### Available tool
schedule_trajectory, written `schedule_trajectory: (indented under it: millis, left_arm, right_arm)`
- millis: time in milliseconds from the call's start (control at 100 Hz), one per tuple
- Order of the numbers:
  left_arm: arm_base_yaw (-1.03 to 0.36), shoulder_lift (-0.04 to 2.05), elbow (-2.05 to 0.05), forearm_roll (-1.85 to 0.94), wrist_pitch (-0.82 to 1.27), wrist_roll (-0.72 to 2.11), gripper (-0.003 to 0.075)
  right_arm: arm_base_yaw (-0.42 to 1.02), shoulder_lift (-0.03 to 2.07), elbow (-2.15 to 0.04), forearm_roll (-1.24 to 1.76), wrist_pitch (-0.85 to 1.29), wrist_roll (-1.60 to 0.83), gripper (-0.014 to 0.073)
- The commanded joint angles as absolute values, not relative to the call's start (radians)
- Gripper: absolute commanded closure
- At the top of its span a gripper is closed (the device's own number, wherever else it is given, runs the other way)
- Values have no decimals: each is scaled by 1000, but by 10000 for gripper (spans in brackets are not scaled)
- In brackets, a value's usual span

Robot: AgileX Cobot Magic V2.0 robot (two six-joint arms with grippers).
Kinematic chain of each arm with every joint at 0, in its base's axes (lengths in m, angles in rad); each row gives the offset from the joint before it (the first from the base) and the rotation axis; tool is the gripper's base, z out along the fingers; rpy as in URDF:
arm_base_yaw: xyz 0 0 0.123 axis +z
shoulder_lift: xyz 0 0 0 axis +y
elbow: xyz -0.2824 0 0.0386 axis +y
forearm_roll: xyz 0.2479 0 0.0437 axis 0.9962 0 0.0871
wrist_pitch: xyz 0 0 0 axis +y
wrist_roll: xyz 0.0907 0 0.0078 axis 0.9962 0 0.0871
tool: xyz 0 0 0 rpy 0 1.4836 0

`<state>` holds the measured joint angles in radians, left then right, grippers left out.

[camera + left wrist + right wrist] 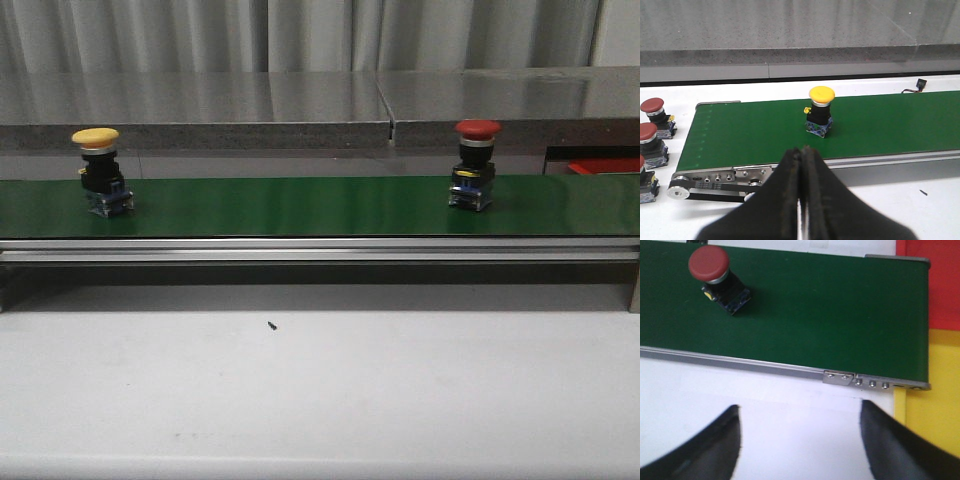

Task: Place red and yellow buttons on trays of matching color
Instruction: 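Grasp the red button at the belt's far end with the right gripper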

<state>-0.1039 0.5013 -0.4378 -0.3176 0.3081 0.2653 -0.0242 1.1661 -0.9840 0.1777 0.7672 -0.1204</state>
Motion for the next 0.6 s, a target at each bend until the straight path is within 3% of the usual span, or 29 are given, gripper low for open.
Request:
schedule_trajectory:
  millis: [0,590]
  left_arm:
    - [-111,503,-467,-335,228,264,739]
    - [-111,503,-467,-335,228,264,739]
  right_arm:
    - [-22,1189,-1025,202,702,-137,-46]
    - [13,1552,-1273,349,694,-328,-29]
